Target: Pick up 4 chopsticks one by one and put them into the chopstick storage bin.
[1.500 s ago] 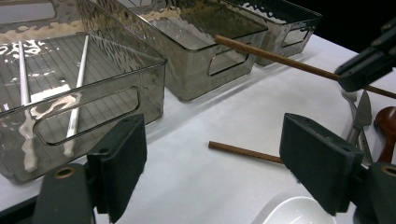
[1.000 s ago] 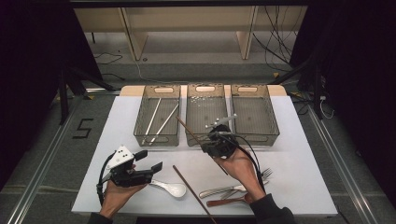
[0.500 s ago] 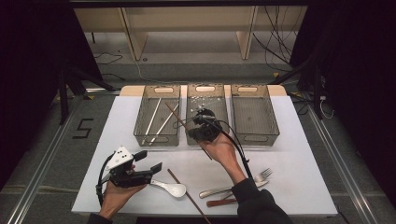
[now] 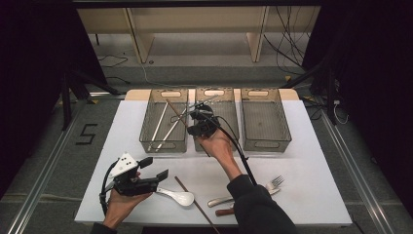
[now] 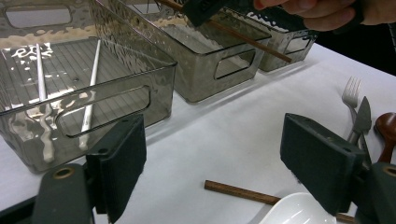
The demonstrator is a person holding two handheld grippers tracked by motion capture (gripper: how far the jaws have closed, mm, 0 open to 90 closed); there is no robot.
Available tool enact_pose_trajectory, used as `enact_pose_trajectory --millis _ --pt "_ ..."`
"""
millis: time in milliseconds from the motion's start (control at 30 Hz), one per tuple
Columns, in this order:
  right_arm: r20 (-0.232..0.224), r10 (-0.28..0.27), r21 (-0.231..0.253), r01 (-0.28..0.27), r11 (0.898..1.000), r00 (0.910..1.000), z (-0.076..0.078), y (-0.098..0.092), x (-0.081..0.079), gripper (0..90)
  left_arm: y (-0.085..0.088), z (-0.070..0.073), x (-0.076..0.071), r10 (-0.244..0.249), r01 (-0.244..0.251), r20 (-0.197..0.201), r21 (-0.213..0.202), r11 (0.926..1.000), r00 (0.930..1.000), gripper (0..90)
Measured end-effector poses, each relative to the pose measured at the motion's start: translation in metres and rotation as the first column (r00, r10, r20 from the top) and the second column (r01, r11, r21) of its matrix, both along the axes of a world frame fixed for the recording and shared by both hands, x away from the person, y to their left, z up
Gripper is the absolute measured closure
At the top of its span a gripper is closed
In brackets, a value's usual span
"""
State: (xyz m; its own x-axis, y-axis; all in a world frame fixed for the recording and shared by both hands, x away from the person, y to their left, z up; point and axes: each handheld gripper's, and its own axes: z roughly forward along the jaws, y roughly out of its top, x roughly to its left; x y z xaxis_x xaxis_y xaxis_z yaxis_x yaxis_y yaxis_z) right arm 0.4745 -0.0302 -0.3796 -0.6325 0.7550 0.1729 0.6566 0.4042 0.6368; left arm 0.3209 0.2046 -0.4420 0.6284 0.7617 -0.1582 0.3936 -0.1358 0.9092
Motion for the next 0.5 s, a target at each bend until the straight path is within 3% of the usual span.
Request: enact_pose_trajectory --millis 500 --pt "-0.026 -0.030 0.021 0.031 0.999 0.9992 0.000 0.022 0.028 85.5 0.001 -0.001 0.001 0.000 0.000 0.000 -0.011 0.9999 1.0000 21.7"
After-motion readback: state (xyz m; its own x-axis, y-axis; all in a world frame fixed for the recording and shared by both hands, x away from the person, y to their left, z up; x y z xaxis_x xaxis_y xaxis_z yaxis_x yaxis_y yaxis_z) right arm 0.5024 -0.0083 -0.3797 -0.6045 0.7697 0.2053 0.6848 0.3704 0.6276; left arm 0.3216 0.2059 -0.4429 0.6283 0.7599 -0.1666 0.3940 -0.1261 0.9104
